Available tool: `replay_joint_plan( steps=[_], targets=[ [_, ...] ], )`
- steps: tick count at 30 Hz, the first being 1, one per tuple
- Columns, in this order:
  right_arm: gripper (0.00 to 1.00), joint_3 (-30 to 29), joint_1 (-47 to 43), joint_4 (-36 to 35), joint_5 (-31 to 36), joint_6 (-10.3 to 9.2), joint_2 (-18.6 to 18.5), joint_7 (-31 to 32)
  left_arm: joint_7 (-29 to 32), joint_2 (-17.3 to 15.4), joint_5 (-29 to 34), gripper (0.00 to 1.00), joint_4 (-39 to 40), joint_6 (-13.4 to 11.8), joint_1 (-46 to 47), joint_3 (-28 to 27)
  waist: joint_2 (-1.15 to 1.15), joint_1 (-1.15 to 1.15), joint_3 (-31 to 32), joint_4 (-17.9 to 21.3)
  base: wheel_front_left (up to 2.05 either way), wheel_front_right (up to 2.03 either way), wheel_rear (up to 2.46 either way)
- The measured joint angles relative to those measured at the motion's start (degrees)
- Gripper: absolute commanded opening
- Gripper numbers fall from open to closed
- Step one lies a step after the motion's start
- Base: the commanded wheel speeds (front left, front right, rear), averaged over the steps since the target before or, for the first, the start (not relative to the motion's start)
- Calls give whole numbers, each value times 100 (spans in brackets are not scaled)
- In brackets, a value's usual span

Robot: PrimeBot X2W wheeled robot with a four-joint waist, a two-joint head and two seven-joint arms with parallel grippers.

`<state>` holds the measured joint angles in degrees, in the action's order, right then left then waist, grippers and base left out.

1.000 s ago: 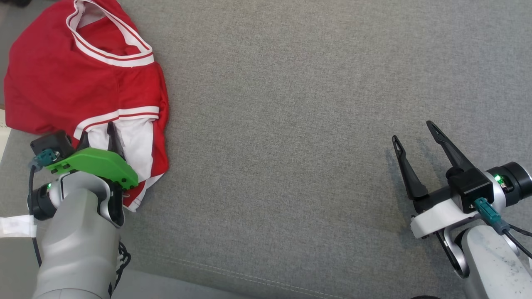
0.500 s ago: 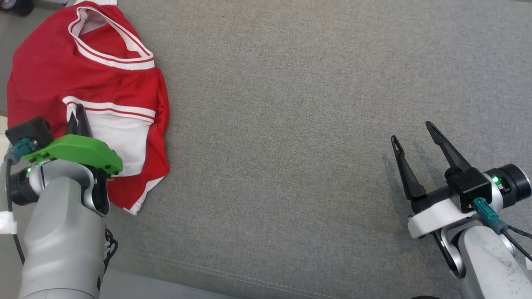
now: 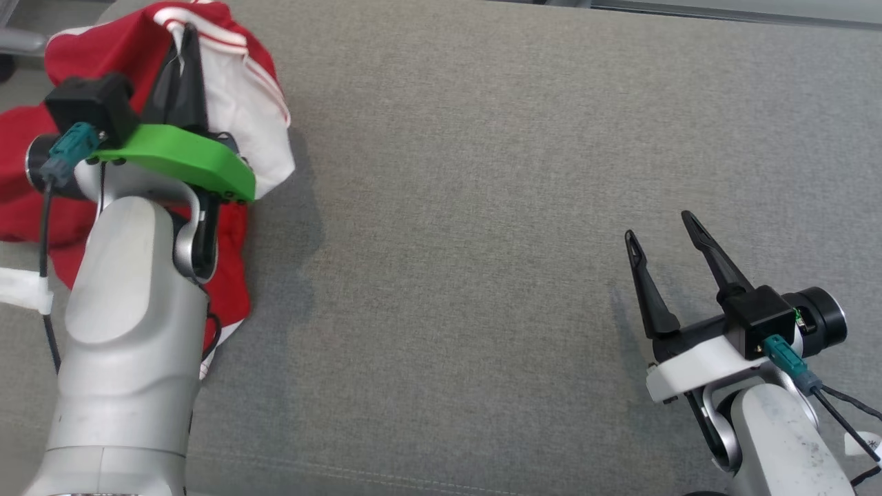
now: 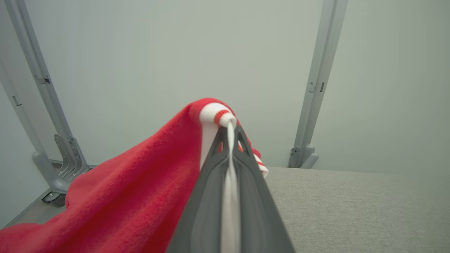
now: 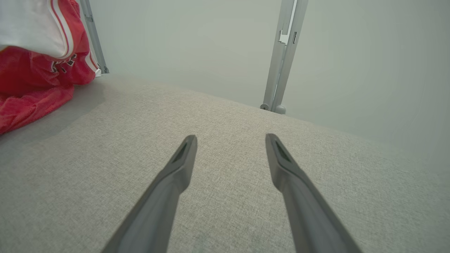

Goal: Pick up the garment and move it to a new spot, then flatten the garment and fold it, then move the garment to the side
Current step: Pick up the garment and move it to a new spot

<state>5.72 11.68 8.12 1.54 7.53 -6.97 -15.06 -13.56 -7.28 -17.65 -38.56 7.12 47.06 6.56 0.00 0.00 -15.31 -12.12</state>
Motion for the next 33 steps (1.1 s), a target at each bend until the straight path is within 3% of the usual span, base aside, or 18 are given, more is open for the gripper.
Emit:
replay_joint_plan(
  steps=[5,14,18,26,33],
  targets=[
    [100,-21,-23,-18,-41,0,126,0,385,146,-105,0,671,20,55,555,0,0,95,282,0,0,0],
    [100,-52,-26,-49,-96,0,290,0,1080,423,-713,0,1726,16,40,1884,0,0,255,1140,0,0,0],
    [100,-23,1,-59,-138,0,341,0,1112,428,-1106,0,1684,-167,65,2360,0,0,284,1596,0,0,0],
    [100,-76,-159,105,-181,0,392,0,904,447,-2360,0,1287,-631,375,4207,0,0,290,2653,0,0,0],
    [100,-64,-319,187,-176,0,399,0,538,467,-2995,0,855,-989,542,5250,0,0,321,3181,0,0,0]
  ],
)
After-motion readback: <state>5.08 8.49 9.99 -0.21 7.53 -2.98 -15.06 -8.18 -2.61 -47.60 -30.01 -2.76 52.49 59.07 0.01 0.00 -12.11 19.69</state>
